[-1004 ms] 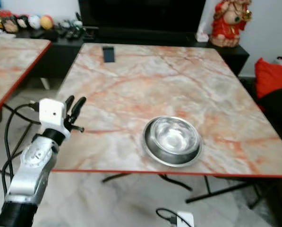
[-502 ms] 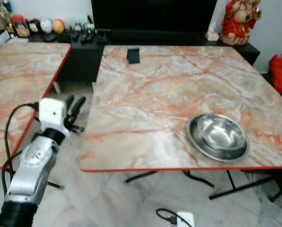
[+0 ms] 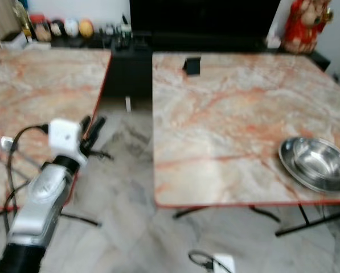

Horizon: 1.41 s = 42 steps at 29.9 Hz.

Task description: Setting the table

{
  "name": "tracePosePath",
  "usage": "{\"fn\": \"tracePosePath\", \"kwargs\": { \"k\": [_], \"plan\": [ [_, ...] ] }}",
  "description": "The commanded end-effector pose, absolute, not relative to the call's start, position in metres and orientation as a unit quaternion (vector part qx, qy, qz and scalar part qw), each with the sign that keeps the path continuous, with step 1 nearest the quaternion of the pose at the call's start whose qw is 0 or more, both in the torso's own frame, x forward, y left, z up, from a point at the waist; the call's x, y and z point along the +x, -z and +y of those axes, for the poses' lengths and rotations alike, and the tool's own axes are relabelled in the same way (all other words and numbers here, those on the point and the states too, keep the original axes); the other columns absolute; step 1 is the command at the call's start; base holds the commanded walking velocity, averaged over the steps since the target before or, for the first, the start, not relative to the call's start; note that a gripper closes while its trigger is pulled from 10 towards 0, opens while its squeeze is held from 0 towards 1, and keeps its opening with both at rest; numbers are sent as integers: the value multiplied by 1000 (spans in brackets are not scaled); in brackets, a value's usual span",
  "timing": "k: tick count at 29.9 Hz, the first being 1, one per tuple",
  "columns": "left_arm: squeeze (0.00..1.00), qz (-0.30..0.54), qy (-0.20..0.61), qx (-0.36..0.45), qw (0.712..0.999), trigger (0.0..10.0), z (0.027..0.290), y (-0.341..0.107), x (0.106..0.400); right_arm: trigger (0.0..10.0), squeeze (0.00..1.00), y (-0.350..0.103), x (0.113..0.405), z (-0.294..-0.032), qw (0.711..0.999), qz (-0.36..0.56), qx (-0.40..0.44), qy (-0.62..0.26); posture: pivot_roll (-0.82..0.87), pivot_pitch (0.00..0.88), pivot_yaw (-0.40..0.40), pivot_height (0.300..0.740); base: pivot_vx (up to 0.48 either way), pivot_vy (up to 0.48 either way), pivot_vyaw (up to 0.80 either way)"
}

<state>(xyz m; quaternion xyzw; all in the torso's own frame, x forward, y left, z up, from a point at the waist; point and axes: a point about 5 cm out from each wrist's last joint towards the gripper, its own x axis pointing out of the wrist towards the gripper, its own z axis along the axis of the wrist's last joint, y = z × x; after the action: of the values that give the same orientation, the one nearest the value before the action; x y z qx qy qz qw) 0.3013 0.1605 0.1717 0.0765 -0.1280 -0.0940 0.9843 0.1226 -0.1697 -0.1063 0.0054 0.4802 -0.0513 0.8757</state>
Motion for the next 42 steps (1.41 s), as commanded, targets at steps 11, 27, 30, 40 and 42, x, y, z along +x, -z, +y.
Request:
{"fn": "tracePosePath", "kwargs": {
  "k": [11, 27, 30, 40, 42],
  "plan": [
    [0, -136, 103, 78, 982, 10000, 152, -176, 302, 10000, 0, 106, 119, -181, 874, 483, -4, 59, 28, 0, -48, 740, 0, 430, 485],
    [0, -137, 97, 80, 983, 10000, 155, -177, 303, 10000, 0, 106, 120, -181, 874, 483, 1, 62, 35, 0, -51, 740, 0, 446, 28],
    [0, -137, 98, 81, 982, 10000, 155, -176, 303, 10000, 0, 106, 120, -181, 874, 483, 1, 61, 35, 0, -51, 740, 0, 424, 0],
    [0, -138, 113, 85, 980, 10000, 152, -176, 303, 10000, 0, 106, 119, -180, 873, 484, 1, 60, 37, 0, -49, 740, 0, 266, 0],
    [0, -136, 115, 85, 980, 10000, 151, -175, 303, 10000, 0, 107, 119, -180, 873, 484, 1, 59, 37, 0, -49, 740, 0, 0, 0]
  ]
}}
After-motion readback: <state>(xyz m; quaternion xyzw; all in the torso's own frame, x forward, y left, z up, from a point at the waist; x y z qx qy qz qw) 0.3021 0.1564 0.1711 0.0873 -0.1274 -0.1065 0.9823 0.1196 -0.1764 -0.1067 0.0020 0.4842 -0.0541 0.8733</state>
